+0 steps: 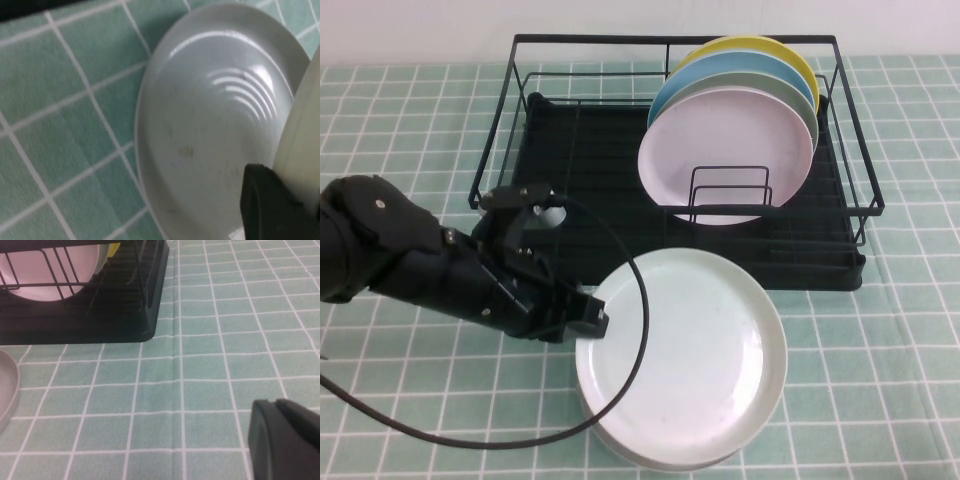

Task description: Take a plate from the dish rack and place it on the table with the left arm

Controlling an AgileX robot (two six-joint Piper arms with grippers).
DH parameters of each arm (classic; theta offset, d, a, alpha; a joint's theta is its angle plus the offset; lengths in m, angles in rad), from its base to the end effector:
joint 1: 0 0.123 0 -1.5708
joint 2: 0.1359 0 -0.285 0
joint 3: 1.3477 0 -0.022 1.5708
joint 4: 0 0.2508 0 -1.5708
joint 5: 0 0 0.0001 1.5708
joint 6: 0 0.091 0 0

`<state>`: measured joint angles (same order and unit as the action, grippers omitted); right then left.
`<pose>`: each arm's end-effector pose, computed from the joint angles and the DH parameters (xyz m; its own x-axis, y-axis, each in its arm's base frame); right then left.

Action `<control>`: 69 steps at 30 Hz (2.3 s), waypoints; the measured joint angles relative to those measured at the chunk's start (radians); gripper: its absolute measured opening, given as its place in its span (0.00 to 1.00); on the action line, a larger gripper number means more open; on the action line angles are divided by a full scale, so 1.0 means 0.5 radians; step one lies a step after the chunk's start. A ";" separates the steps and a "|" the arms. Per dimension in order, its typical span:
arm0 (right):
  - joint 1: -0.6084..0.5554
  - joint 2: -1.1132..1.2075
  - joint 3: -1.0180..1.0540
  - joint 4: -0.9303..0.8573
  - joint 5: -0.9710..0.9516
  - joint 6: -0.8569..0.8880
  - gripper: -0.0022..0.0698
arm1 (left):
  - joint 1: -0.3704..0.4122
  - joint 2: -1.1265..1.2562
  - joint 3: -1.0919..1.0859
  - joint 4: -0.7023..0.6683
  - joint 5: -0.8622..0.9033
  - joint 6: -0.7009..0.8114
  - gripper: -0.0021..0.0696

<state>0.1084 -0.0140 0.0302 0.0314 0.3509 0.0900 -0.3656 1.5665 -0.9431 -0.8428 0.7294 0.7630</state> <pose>0.0527 0.0067 0.1722 -0.2867 0.0887 -0.9539 -0.0849 0.9894 0.1175 0.2657 -0.1503 0.2270 -0.7833 0.3615 -0.5057 0.5853 0.7027 -0.4044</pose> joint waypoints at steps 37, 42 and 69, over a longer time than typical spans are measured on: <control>0.000 0.000 0.000 0.000 0.000 0.000 0.00 | 0.000 -0.205 -0.353 1.110 0.096 -0.408 0.12; 0.000 0.000 0.000 0.000 0.000 0.000 0.00 | 0.000 -0.567 -0.137 1.262 -0.112 -0.544 0.04; 0.000 0.000 0.000 0.000 0.000 0.000 0.00 | 0.000 -1.695 0.979 1.428 -0.287 -0.800 0.03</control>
<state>0.1084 -0.0140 0.0302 0.0314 0.3509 0.0900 -0.3656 0.7191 -0.4538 -0.1289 0.5859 0.3631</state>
